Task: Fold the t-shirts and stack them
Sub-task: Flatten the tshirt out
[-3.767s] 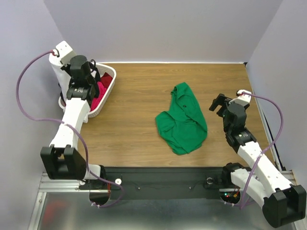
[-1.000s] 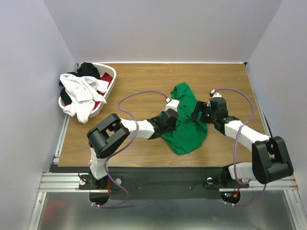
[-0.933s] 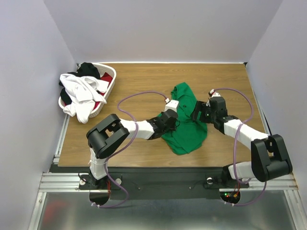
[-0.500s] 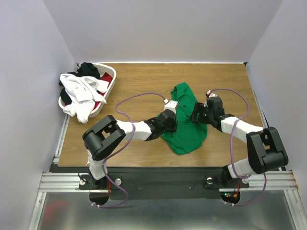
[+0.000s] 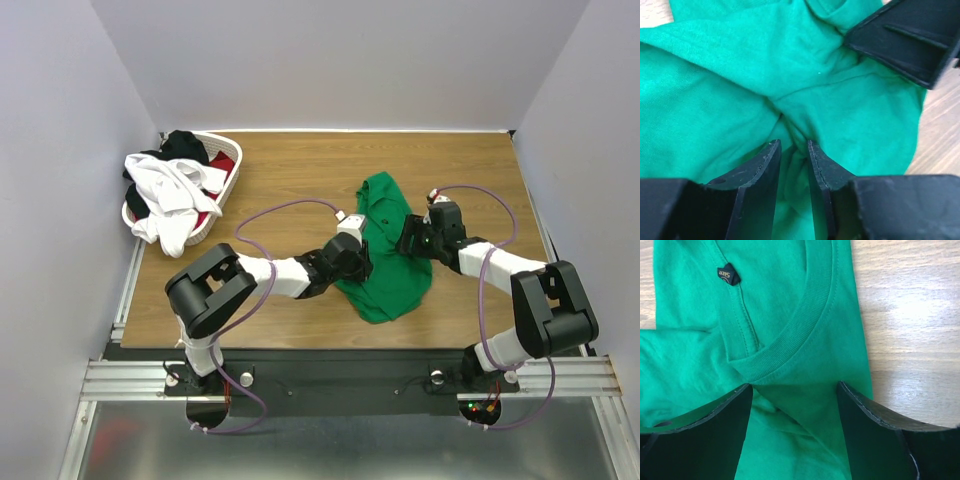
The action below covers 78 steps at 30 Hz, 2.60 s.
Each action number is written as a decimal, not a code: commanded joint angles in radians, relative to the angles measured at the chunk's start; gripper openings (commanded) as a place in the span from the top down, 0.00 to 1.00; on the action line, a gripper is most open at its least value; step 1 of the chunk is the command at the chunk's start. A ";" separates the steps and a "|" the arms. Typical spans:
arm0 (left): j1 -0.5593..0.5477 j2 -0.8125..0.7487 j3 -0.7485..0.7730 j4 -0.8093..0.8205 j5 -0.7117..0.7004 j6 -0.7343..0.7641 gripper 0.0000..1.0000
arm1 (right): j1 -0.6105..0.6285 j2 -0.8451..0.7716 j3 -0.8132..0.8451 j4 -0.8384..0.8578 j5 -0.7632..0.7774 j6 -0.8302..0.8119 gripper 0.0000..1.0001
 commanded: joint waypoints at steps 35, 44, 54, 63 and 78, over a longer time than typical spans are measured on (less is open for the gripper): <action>0.432 -0.429 -0.126 0.017 0.113 0.099 1.00 | 0.010 -0.194 0.139 -0.114 0.223 -0.048 1.00; 0.458 -0.487 -0.072 0.012 0.243 0.078 1.00 | 0.007 -0.217 0.152 -0.148 0.406 -0.058 1.00; 0.165 -0.300 0.135 0.051 0.274 0.059 1.00 | -0.114 -0.193 0.320 -0.185 0.538 -0.114 1.00; 0.041 -0.077 0.279 0.120 0.355 0.027 0.62 | -0.204 -0.249 0.322 -0.227 0.449 -0.114 0.17; 0.260 -0.303 0.005 -0.024 -0.031 0.121 0.06 | 0.005 -0.321 0.035 -0.273 0.073 -0.002 0.10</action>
